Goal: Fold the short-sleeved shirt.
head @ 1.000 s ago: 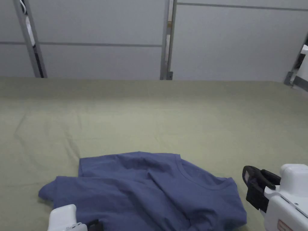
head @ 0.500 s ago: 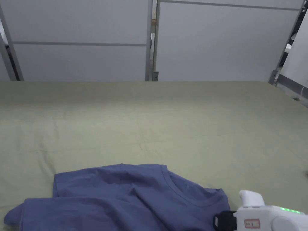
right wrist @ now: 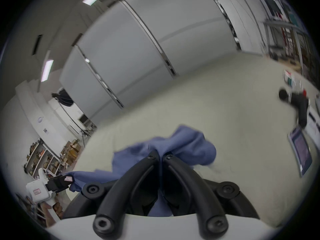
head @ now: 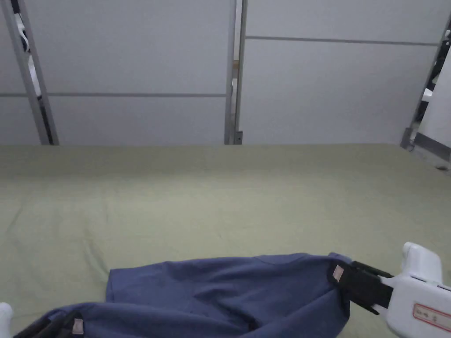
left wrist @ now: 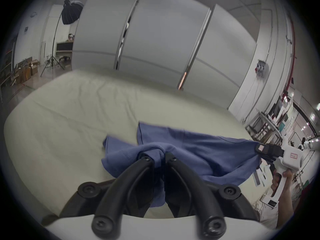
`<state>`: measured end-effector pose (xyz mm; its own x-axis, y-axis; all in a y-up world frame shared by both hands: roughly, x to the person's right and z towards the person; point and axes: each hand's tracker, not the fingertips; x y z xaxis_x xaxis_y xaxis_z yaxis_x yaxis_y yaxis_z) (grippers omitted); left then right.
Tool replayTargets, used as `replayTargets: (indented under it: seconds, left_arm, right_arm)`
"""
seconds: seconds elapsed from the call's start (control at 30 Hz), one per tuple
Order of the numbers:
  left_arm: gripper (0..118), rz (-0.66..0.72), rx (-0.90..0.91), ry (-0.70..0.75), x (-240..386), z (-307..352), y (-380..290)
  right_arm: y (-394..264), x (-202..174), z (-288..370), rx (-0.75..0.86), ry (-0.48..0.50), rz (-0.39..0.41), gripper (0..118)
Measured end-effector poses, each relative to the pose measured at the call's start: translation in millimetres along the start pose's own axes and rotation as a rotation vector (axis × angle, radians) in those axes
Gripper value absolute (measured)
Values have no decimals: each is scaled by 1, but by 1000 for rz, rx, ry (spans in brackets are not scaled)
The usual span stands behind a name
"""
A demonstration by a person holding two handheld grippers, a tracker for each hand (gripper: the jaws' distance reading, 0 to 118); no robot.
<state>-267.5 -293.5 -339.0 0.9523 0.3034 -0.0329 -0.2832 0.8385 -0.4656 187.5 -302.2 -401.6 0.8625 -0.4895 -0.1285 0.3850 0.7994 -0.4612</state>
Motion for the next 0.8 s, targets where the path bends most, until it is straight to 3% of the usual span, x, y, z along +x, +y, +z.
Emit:
replayTargets:
  seconds: [0.27, 0.47, 0.8]
  left_arm:
    - [10, -13, 241, -21, -2, 22, 113]
    - [10, 34, 282, -61, 0, -23, 197]
    - [10, 33, 422, -126, 22, -66, 252]
  right_arm:
    - [82, -75, 27, 249, 163, 51, 5]
    - [134, -104, -10, 329, 124, 92, 5]
    - [175, -140, -31, 598, 42, 275, 5]
